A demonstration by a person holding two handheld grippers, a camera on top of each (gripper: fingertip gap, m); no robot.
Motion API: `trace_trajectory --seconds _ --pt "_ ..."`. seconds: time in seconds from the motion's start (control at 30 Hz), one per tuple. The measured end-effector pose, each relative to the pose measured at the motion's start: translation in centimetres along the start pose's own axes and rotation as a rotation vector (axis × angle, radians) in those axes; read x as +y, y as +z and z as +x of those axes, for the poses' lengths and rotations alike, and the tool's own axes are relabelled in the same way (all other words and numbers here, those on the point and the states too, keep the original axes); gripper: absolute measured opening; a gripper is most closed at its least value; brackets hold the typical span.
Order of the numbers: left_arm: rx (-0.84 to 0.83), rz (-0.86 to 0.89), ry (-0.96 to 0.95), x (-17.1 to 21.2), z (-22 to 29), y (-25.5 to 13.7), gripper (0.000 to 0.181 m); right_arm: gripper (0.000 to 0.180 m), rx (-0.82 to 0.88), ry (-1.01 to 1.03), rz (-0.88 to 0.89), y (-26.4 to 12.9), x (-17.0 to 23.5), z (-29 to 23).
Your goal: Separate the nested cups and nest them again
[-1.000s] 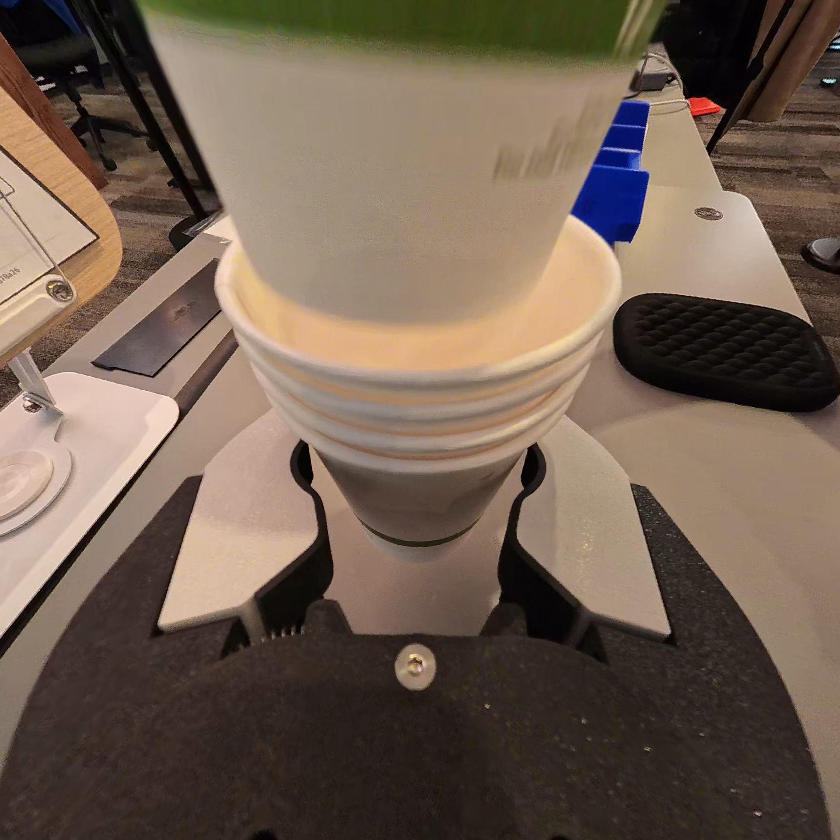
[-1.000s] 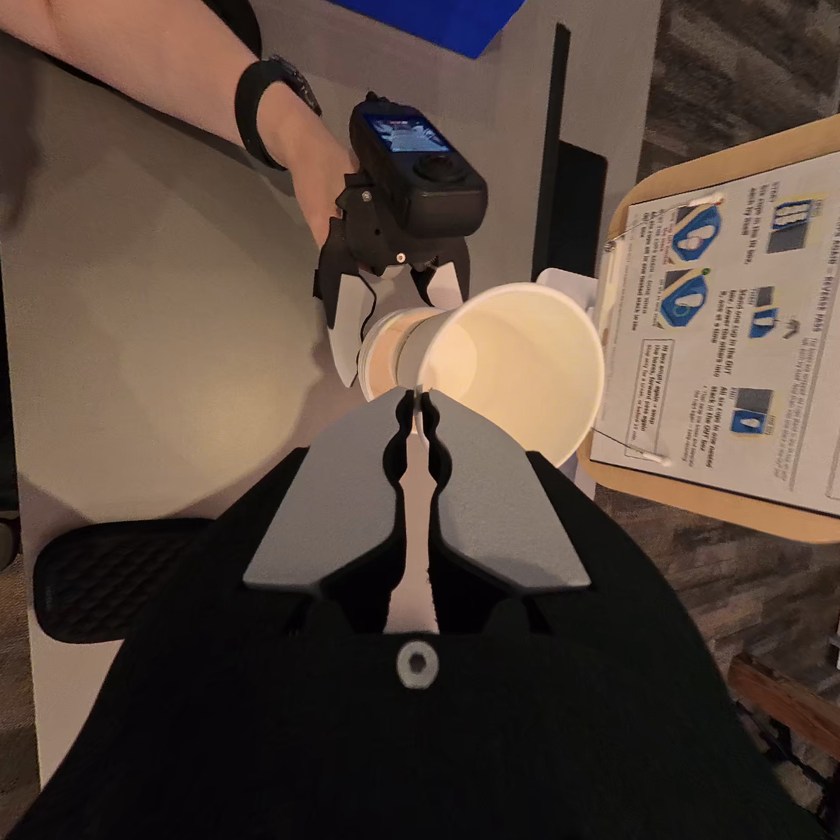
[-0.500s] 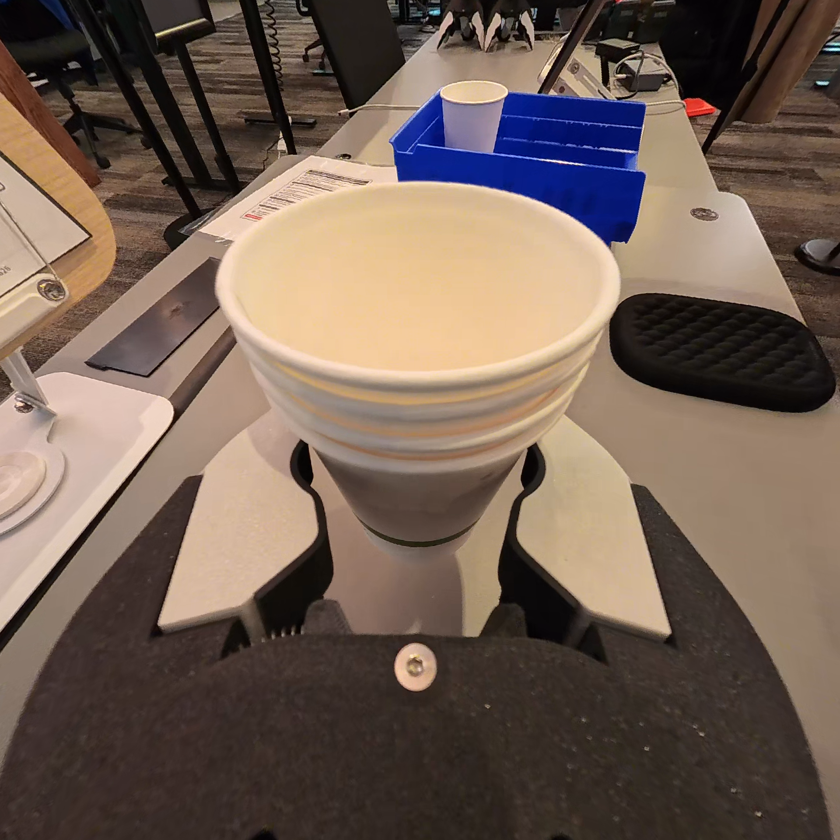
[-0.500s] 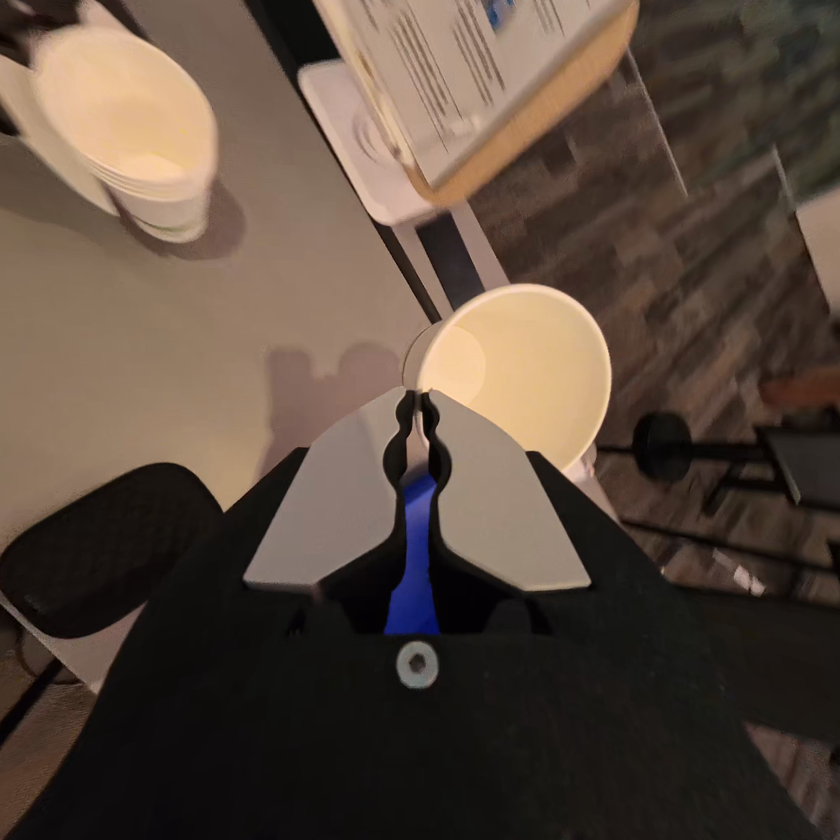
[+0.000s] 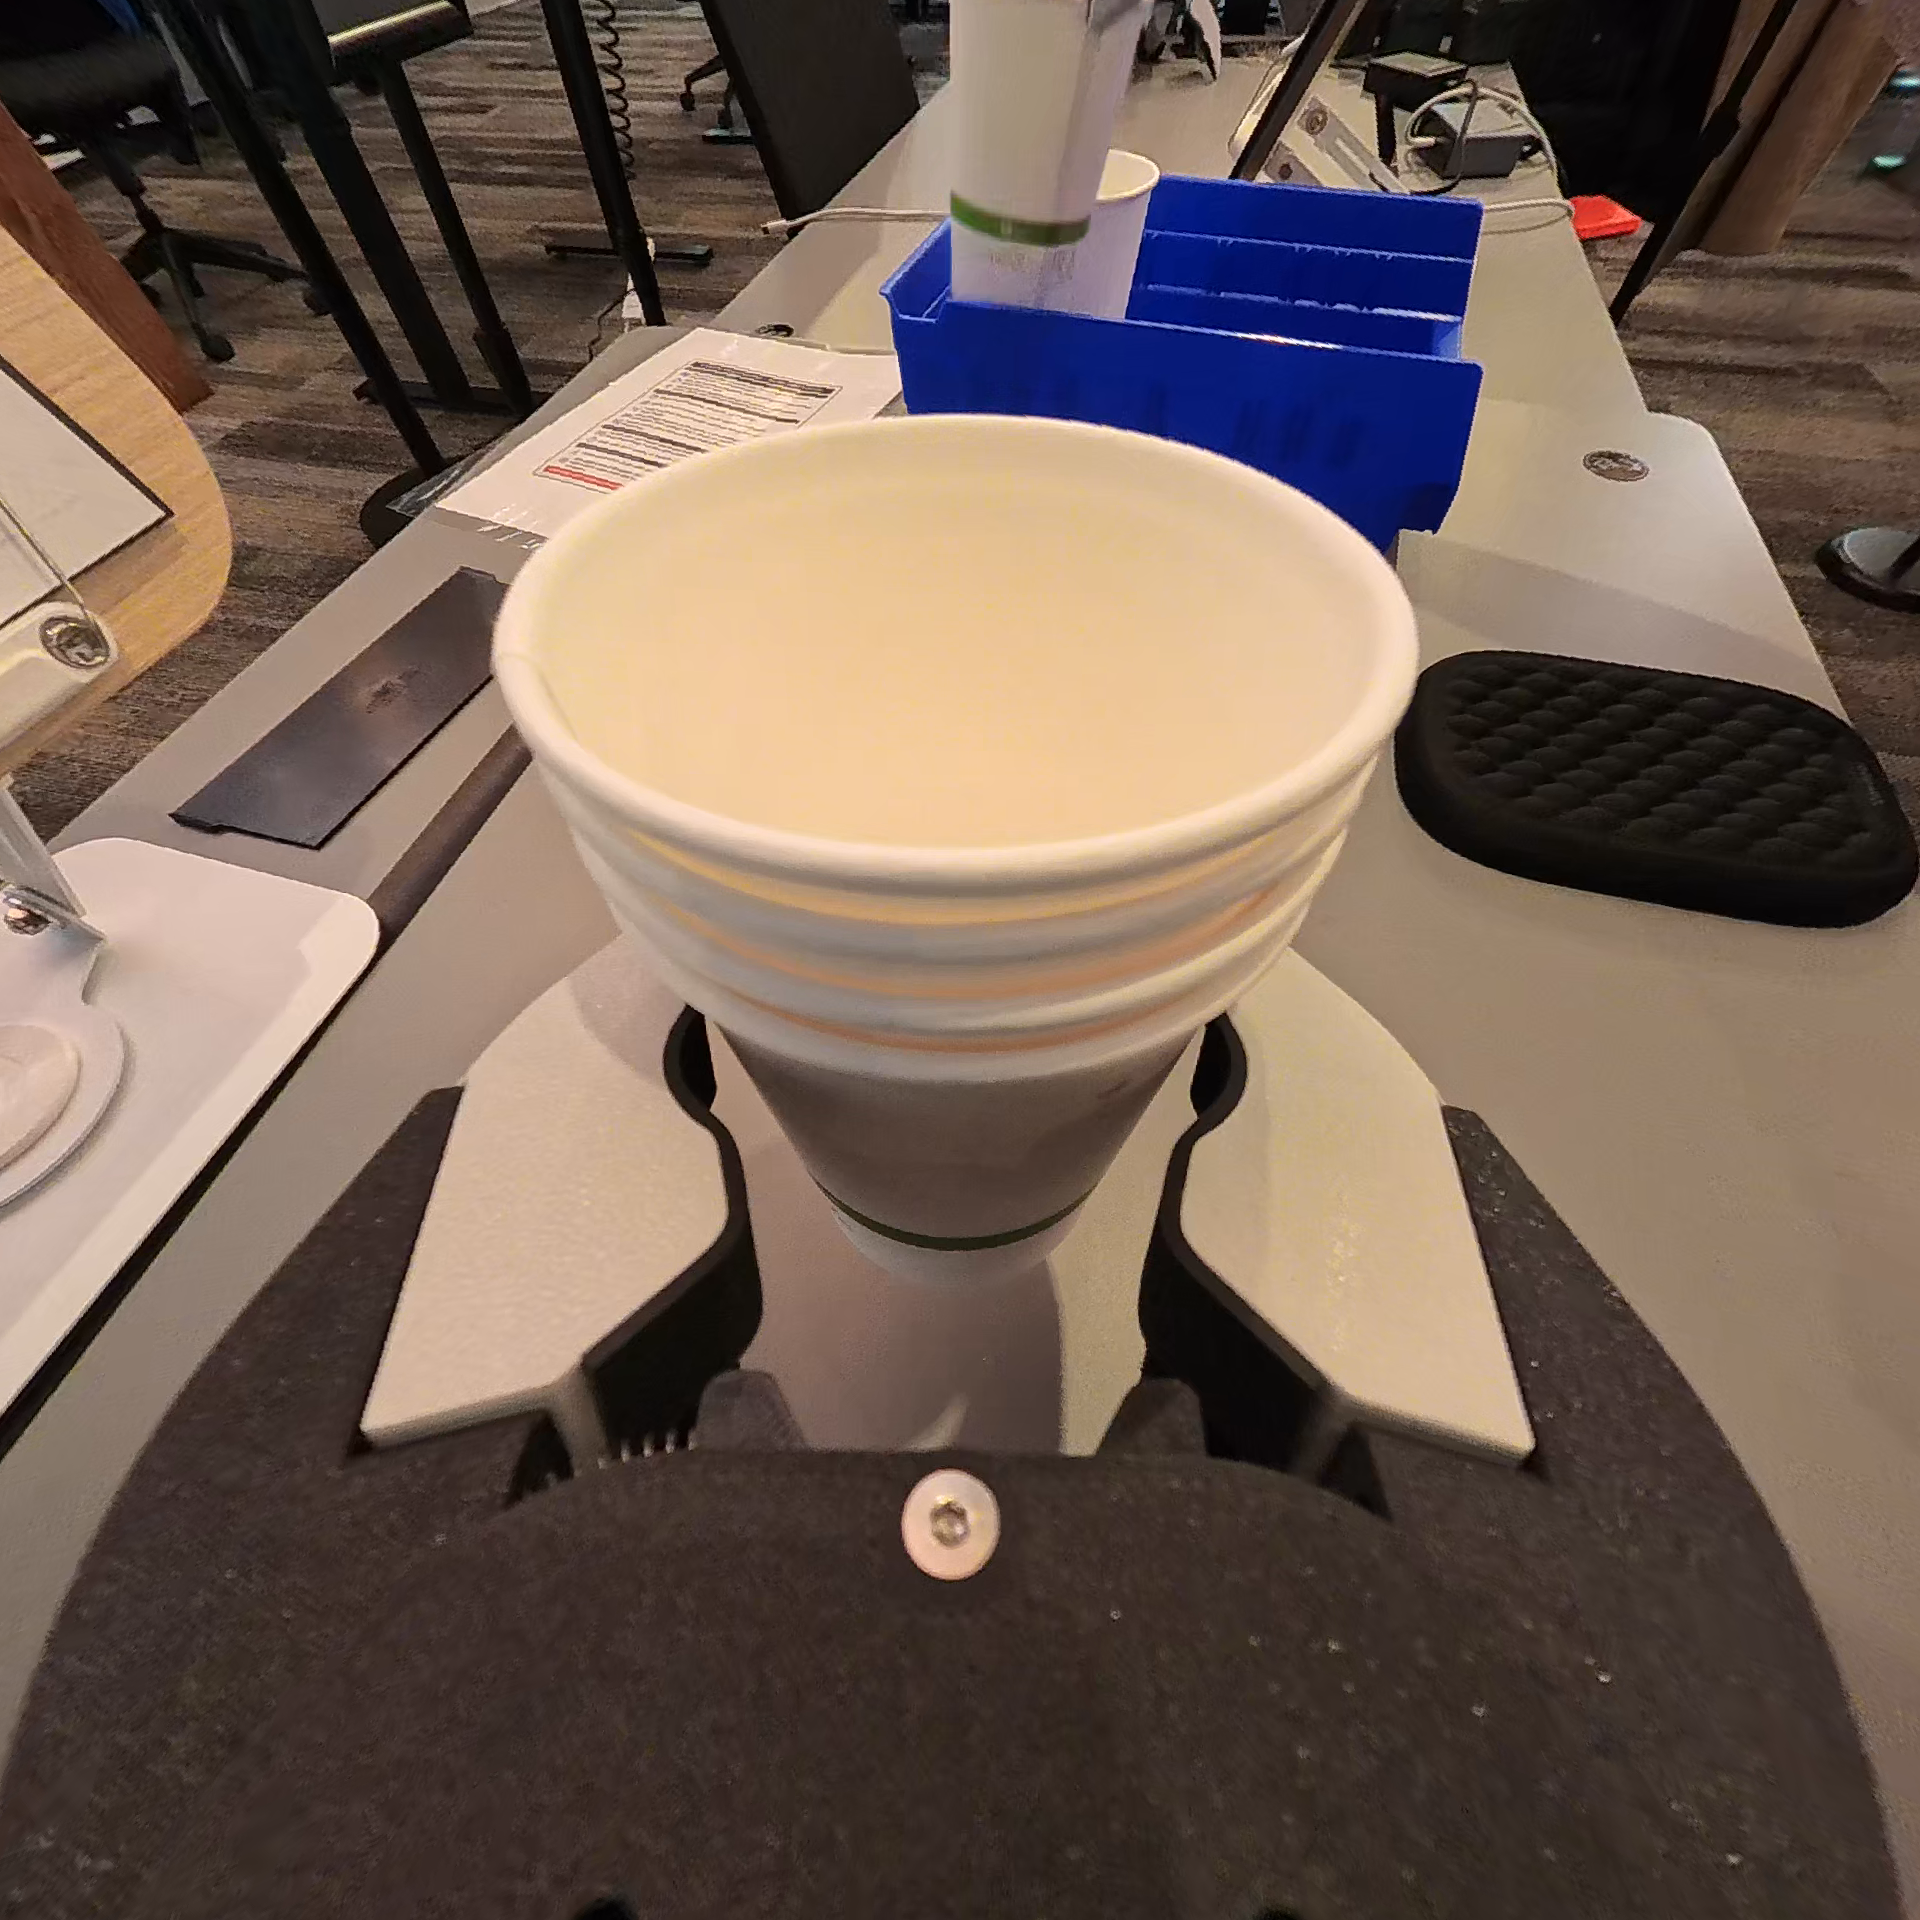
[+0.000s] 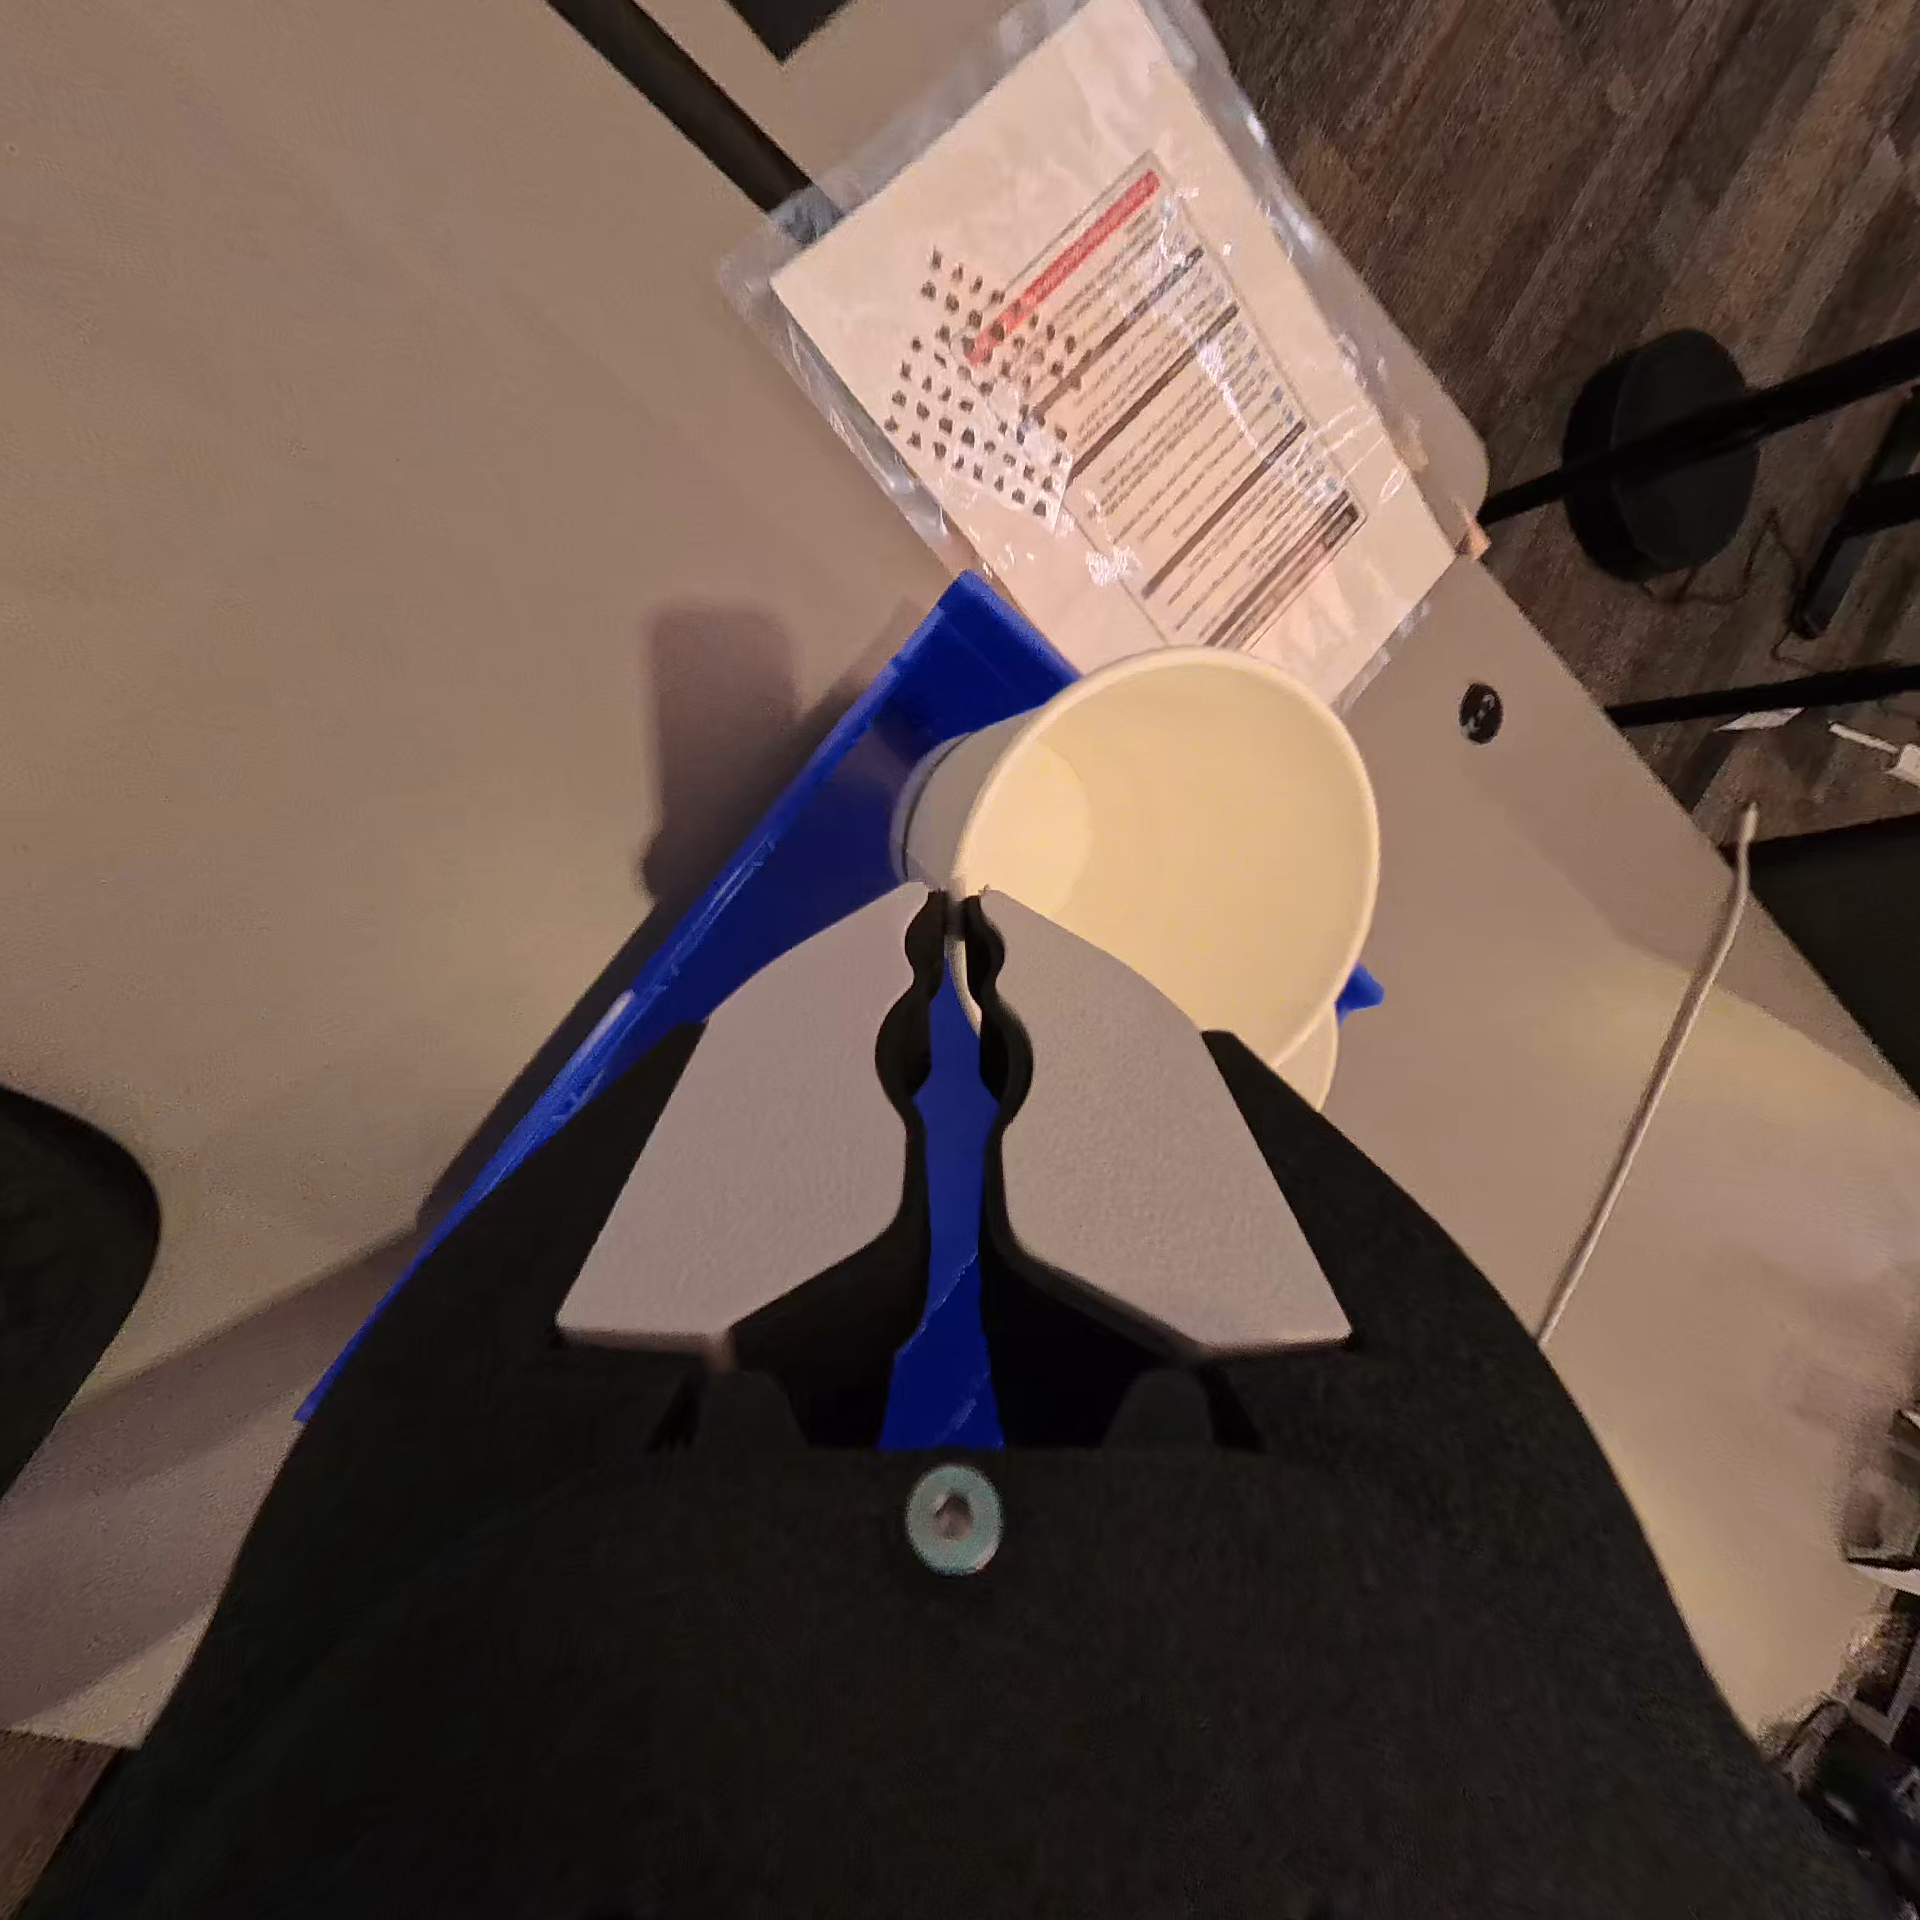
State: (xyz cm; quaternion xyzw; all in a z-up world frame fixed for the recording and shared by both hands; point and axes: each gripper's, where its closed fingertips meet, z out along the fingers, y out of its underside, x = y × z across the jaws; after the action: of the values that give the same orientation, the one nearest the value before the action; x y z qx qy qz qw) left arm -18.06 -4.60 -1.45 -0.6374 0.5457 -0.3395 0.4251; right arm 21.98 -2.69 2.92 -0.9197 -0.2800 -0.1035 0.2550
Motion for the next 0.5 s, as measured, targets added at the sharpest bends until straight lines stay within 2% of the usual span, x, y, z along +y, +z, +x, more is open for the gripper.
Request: trace_trajectory --seconds 0.27,0.5 --pt "0.0 -0.003 0.004 0.0 0.0 0.0 0.091 0.004 -0.053 0.035 -0.103 5.2 3.0 -0.5" --pt "0.003 -0.004 0.005 0.1 0.0 0.0 0.091 0.004 -0.086 0.032 -0.129 7.1 3.7 -1.3"
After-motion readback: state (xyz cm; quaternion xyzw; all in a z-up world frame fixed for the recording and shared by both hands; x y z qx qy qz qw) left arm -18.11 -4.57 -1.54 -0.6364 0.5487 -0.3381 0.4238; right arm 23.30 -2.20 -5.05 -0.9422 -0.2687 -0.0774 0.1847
